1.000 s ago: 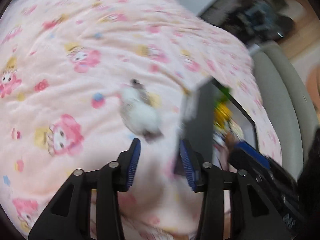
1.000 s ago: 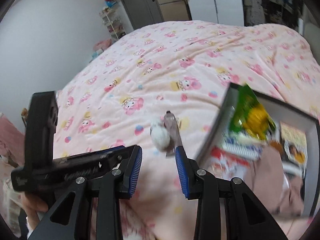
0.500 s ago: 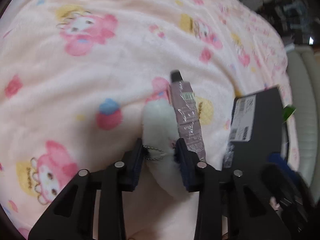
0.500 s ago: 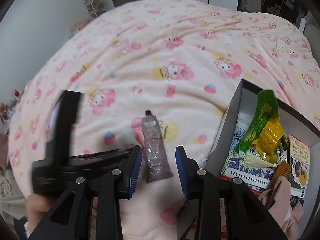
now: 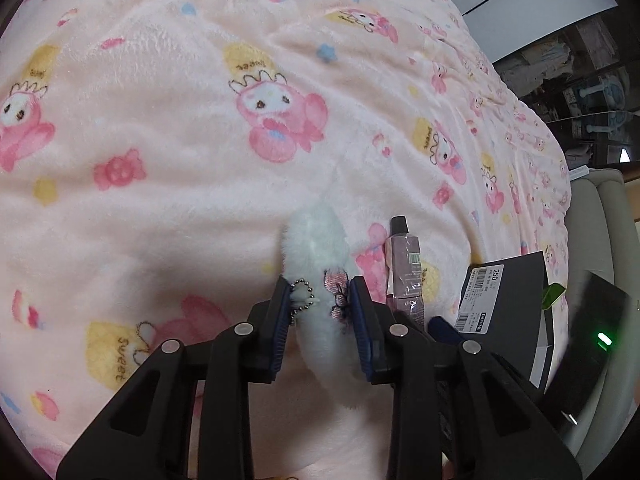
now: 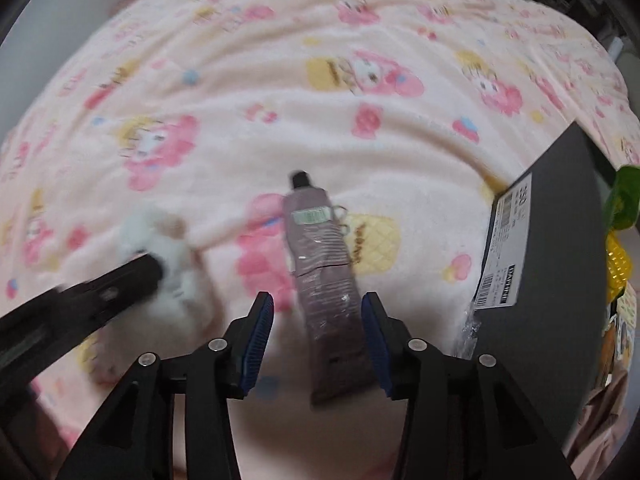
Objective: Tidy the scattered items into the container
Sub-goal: 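Grasp the white fluffy keychain with the left gripper while the right gripper grasps the mauve tube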
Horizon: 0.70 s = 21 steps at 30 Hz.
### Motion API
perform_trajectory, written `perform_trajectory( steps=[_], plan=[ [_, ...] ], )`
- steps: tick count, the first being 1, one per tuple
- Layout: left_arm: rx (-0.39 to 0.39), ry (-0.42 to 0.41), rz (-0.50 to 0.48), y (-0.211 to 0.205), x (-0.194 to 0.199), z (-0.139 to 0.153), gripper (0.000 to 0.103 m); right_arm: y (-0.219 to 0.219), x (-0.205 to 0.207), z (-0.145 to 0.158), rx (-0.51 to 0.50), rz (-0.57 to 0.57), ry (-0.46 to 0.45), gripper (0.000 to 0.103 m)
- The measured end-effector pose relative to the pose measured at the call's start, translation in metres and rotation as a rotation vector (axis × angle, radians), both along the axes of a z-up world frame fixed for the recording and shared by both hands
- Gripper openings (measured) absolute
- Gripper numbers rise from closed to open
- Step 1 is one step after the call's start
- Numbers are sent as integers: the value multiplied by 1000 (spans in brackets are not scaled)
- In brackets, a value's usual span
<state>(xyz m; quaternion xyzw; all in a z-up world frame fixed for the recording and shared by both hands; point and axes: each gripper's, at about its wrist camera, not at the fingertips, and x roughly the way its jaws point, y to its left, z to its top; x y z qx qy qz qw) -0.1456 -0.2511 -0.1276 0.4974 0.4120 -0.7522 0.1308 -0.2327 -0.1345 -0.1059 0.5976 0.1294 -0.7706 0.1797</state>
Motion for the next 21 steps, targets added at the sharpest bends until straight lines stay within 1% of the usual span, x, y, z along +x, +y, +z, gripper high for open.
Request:
perform_trajectory(
  steps=[1,2,4,5,6,7,9,11,13,16,18,19,21],
  plan=[
    [2,-1,-4,-2,0,1,29,1,-3,-6,2,-12,-20,50],
    [6,-3,-6,-2,0,0,30,2,-6,-13,0,-26,-37,53],
    [14,-5,-8,-4,1,-1,30,6,-9,-26,-22,-47,-75,53],
    [14,-4,-8,-5,2,-1,30,7,-9,-28,-31,-46,-73,50],
    [13,-4,-7,-5,2,-1,30,9,-6,-26,-39,-36,-54,44],
    [14,0,-7,-5,2,0,30,9,-3,-23,-41,-28,-39,35],
    [17,12,-6,-6,5,1,30,12,3,-15,-102,-10,-46,33],
    [21,30,-6,-7,6,4,29,16,10,-6,-153,-16,-56,33],
    [29,51,-10,-7,8,7,29,19,20,9,-197,-9,-39,33],
    [64,100,-23,-7,9,11,29,28,34,33,-254,-3,-8,33],
    [62,140,-28,-4,12,20,29,37,43,49,-280,-5,16,33],
    [46,175,-56,2,12,29,29,46,49,62,-302,-4,37,33],
    [45,242,-109,16,12,44,29,59,58,81,-322,-5,78,33]
  ],
)
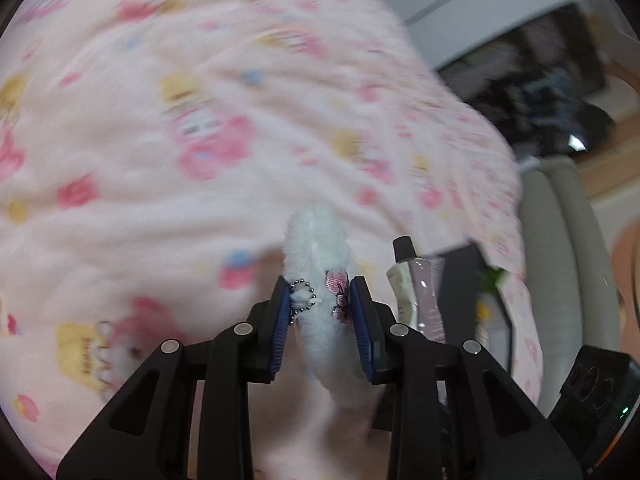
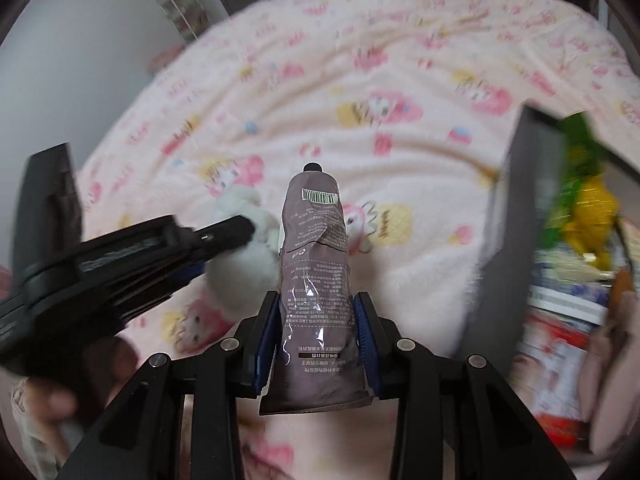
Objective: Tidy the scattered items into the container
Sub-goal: 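Grasp the white fluffy keychain with the left gripper while the right gripper grasps the mauve tube, then carry the keychain and tube over the box with both grippers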
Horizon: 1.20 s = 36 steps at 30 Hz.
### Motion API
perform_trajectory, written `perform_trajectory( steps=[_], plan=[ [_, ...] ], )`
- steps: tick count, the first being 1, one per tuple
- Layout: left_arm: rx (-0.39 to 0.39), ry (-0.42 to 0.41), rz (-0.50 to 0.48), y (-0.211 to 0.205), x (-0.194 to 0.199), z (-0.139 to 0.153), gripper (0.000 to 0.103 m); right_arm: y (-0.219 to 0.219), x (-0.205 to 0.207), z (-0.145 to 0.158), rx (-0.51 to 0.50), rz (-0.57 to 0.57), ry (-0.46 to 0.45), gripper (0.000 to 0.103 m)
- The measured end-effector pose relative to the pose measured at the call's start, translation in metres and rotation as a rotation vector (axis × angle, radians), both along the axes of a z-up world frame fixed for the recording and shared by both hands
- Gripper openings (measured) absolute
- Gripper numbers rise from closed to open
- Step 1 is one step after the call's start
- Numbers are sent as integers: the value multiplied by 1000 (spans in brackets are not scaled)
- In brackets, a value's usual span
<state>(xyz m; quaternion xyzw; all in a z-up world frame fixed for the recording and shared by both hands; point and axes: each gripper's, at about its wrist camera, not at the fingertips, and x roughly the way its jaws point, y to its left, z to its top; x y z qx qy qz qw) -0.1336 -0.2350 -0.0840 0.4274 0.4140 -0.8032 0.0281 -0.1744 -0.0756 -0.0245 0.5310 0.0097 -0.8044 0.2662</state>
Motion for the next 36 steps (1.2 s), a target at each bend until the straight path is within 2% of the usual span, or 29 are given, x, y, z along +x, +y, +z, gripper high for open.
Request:
perform_trajectory(
  steps=[3,6,8,10,13,16,18,22,25,29,31,34,36],
  plan=[
    [47,112,-111,31,-2,21,29,38,18,36,-60,-24,69,33],
    [50,200,-204,64,-5,41,29,83,17,54,-101,-69,73,33],
    [54,247,-266,82,-7,53,29,119,16,65,-81,-112,87,33],
    [54,274,-317,102,-8,62,29,149,8,70,-4,-134,125,33],
    [34,245,-367,138,-15,64,29,186,-14,63,143,-134,147,33],
    [26,168,-434,186,-32,54,29,207,-40,48,217,-109,101,33],
    [-8,125,-472,213,-46,52,29,218,-54,34,280,-103,92,33],
    [-131,40,-526,255,-75,53,29,233,-80,1,399,-62,63,33],
    [-172,2,-546,268,-93,46,29,240,-90,-15,439,-51,51,33],
    [-147,17,-555,268,-95,37,30,254,-104,-27,446,-79,9,34],
    [-137,29,-559,264,-89,33,30,257,-106,-25,463,-76,4,34],
    [-121,31,-564,257,-81,27,30,257,-101,-10,516,-85,74,34],
    [-105,35,-571,255,-77,25,30,259,-96,3,463,-103,77,35]
  ],
)
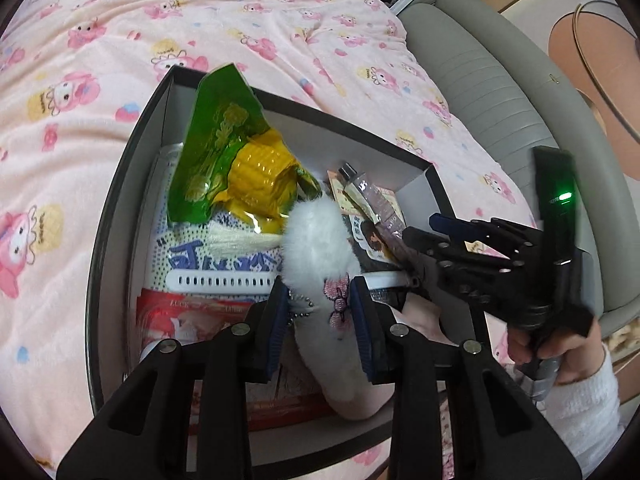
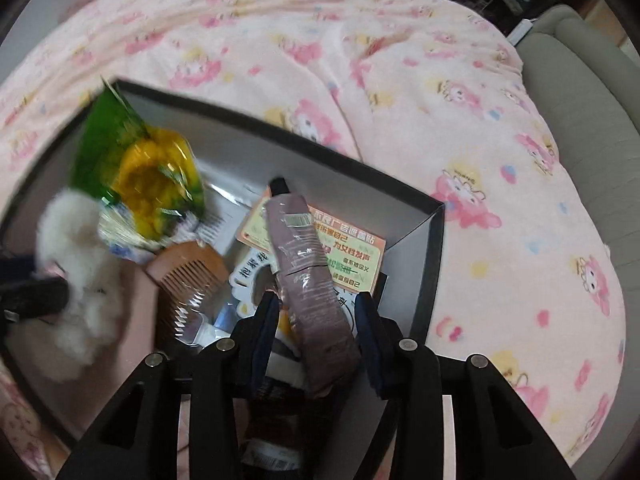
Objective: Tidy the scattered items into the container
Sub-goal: 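Carry the keychain and tube over the box with both grippers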
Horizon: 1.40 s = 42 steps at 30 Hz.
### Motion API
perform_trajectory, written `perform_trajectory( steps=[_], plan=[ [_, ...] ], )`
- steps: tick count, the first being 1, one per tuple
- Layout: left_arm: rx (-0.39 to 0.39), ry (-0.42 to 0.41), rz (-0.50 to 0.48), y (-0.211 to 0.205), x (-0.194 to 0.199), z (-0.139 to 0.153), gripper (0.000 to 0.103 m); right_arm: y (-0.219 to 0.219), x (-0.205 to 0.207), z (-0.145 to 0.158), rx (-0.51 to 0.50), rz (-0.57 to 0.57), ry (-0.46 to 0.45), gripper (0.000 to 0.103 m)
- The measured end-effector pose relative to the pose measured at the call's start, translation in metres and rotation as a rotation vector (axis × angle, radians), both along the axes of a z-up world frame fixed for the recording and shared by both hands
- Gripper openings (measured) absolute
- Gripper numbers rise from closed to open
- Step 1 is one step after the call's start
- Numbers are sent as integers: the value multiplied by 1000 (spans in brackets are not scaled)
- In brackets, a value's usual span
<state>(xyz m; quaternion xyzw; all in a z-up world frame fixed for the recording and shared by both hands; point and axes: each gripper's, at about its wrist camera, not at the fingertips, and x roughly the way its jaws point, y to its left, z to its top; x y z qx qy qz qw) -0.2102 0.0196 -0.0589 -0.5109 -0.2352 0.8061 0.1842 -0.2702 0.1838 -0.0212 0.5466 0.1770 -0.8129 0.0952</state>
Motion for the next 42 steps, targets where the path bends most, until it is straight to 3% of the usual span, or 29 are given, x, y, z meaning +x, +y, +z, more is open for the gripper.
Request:
perform_trajectory(
  steps=[4,6,9,12,16,19,23,27,37,42],
  plan=[
    [15,-3,11,-3,-1,-2,30,5,10,0,-159,-36,-155,35],
    [19,-4,22,-5,0,-2,30,7,14,-7,-164,-55,-212,35],
    [22,-8,35,-7,-2,-4,30,19,8,-15,-144,-110,-230,33],
    [29,-13,46,-9,-3,-6,30,27,-8,-12,-192,-129,-222,32],
    [37,-12,53,-12,-4,-8,30,29,-24,-12,-121,-146,-166,31],
    [41,-17,59,-12,-6,-9,30,26,-13,1,-213,-136,-170,31],
    [39,-15,60,-12,-7,-8,30,24,16,-10,-334,-94,-303,31],
    [45,-11,44,-9,-5,-7,30,40,7,-27,-358,-193,-365,24],
    [31,-8,50,-9,-6,-8,30,46,-4,-12,-342,-223,-284,25],
    [40,-13,52,-12,-7,-9,30,56,-2,1,-364,-257,-288,27]
  ],
)
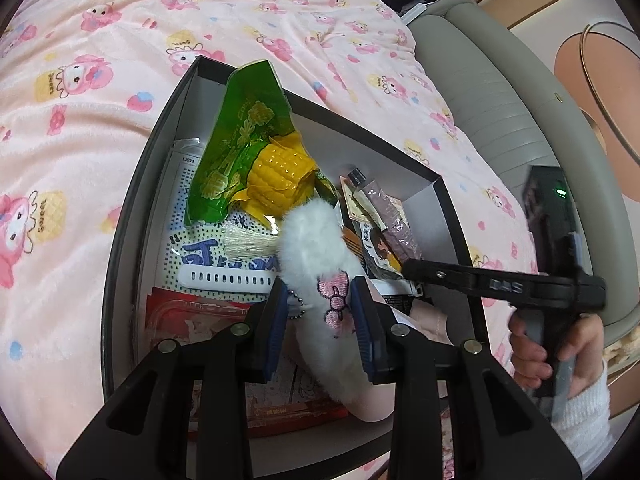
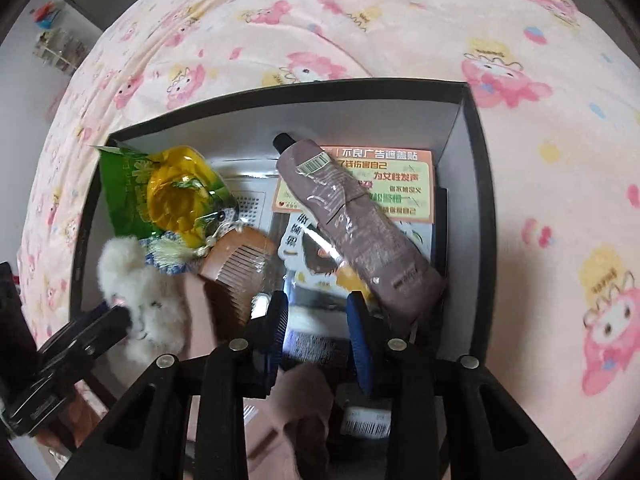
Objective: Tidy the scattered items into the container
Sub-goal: 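Carry the keychain and tube over the box with both grippers, then lower the keychain and tube into the box and open both grippers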
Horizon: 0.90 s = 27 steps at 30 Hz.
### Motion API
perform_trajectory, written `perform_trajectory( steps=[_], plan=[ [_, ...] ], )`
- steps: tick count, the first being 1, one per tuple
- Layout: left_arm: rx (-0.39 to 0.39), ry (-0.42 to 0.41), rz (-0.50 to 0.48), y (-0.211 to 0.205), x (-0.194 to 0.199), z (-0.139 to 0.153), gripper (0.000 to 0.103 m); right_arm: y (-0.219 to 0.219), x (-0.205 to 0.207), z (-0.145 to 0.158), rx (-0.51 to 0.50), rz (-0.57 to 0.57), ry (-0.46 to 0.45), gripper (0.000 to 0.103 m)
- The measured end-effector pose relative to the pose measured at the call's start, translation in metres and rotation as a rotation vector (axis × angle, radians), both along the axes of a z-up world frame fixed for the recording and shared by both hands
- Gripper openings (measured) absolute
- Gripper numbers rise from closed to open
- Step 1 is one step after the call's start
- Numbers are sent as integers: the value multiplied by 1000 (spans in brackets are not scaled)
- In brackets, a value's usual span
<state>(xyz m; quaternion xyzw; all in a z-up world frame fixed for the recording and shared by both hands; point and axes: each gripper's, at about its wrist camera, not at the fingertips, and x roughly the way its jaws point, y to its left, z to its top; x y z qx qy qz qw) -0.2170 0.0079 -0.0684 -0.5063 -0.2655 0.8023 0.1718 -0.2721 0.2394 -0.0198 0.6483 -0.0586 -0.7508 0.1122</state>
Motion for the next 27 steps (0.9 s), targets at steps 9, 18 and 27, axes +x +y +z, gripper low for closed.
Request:
perform_trajectory(
  steps=[9,18,27],
  plan=[
    [-4,6,-7,1,1,1,30,22,-7,-21,-152,-161,-52,21],
    [40,10,-28,3,0,3,30,-3,-34,4,98,-56,207,22],
    [-142,-67,-125,69,-41,22,43,27,2,41,17,-181,467,22]
  ],
)
